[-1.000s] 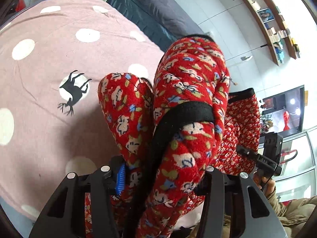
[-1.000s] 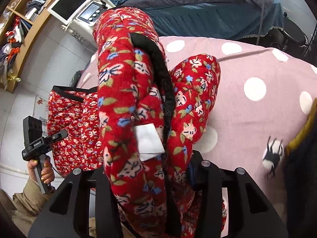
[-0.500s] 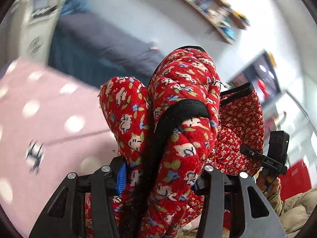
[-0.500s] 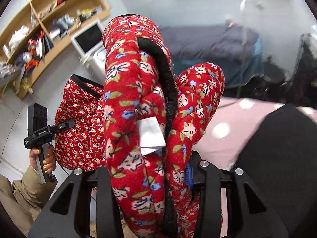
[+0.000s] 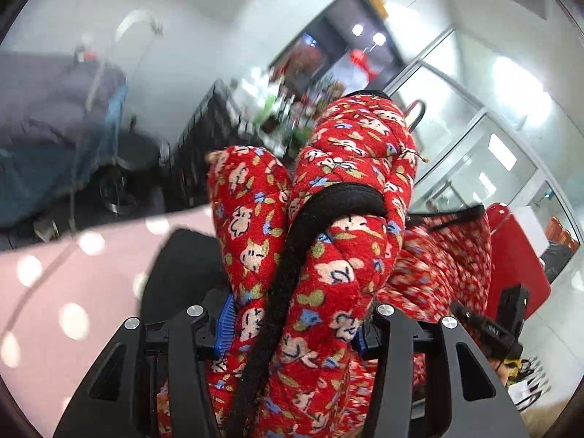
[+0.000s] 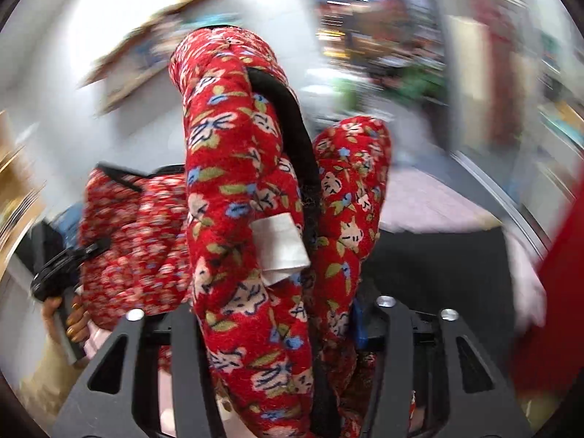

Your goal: Fold large clothes

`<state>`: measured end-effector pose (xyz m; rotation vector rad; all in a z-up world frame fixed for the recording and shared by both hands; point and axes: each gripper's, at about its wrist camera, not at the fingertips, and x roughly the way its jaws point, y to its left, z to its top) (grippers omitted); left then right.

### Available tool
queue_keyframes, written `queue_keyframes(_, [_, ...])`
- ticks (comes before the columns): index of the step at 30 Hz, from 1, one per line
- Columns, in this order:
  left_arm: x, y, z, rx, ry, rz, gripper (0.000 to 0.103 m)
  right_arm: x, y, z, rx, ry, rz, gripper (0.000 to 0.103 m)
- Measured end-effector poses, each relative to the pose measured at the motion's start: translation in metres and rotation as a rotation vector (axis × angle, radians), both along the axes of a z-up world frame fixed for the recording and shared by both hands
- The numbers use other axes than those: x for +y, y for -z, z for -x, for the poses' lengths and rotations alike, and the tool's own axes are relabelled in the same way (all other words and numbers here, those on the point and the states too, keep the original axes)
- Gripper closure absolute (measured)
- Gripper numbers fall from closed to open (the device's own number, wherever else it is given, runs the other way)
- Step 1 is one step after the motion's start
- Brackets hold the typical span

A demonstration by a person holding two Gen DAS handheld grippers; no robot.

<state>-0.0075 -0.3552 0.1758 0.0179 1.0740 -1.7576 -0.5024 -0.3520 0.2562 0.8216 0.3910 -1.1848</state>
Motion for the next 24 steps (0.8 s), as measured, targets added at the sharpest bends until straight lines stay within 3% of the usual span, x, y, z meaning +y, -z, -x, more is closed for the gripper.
queue_keyframes(2, [-0.058,0.055,0.021,0.001,0.003,-0.182,0.053,-0.016,0.041,0.039,0.068,0.173,-0.081,0.026])
queue_keyframes(3, [-0.077,0.085,0.029,-0.020,-0.024,-0.285,0.053,-0.022,0.067,0.059,0.129,0.263,-0.128,0.026])
queue_keyframes(4, [-0.086,0.101,0.031,-0.063,-0.057,-0.336,0.053,-0.027,0.093,0.076,0.167,0.321,-0.190,0.026])
queue_keyframes(6, [-0.094,0.130,0.032,-0.103,-0.106,-0.356,0.045,-0.030,0.127,0.094,0.150,0.347,-0.282,0.023])
queue_keyframes(7, [-0.095,0.134,0.032,-0.108,-0.127,-0.360,0.039,-0.022,0.139,0.104,0.044,0.334,-0.270,0.019])
queue_keyframes(8, [-0.096,0.134,0.030,-0.124,-0.168,-0.363,0.029,-0.019,0.141,0.107,0.017,0.339,-0.260,0.013])
queue_keyframes(9, [-0.096,0.131,0.029,-0.158,-0.204,-0.356,0.027,-0.016,0.141,0.107,0.021,0.341,-0.247,0.007])
queue_keyframes(13, [-0.098,0.092,0.037,-0.371,-0.258,-0.299,0.027,-0.024,0.124,0.105,0.175,0.342,-0.208,0.007])
queue_keyframes(15, [-0.089,0.059,0.043,-0.498,-0.335,-0.236,0.017,-0.025,0.100,0.084,0.303,0.359,-0.157,0.007])
queue_keyframes(17, [-0.074,0.033,0.049,-0.541,-0.358,-0.177,0.009,-0.018,0.070,0.063,0.409,0.369,-0.063,0.007])
queue_keyframes(20, [-0.050,0.011,0.090,-0.575,-0.238,-0.100,0.006,-0.001,0.037,0.014,0.405,0.217,0.057,0.006])
queue_keyframes(23, [-0.024,0.015,0.136,-0.644,-0.141,-0.056,0.006,0.013,0.040,-0.049,0.343,-0.061,0.017,0.006])
queue_keyframes(24, [-0.017,0.020,0.146,-0.659,-0.119,-0.056,0.006,0.018,0.045,-0.064,0.342,-0.107,0.004,0.006])
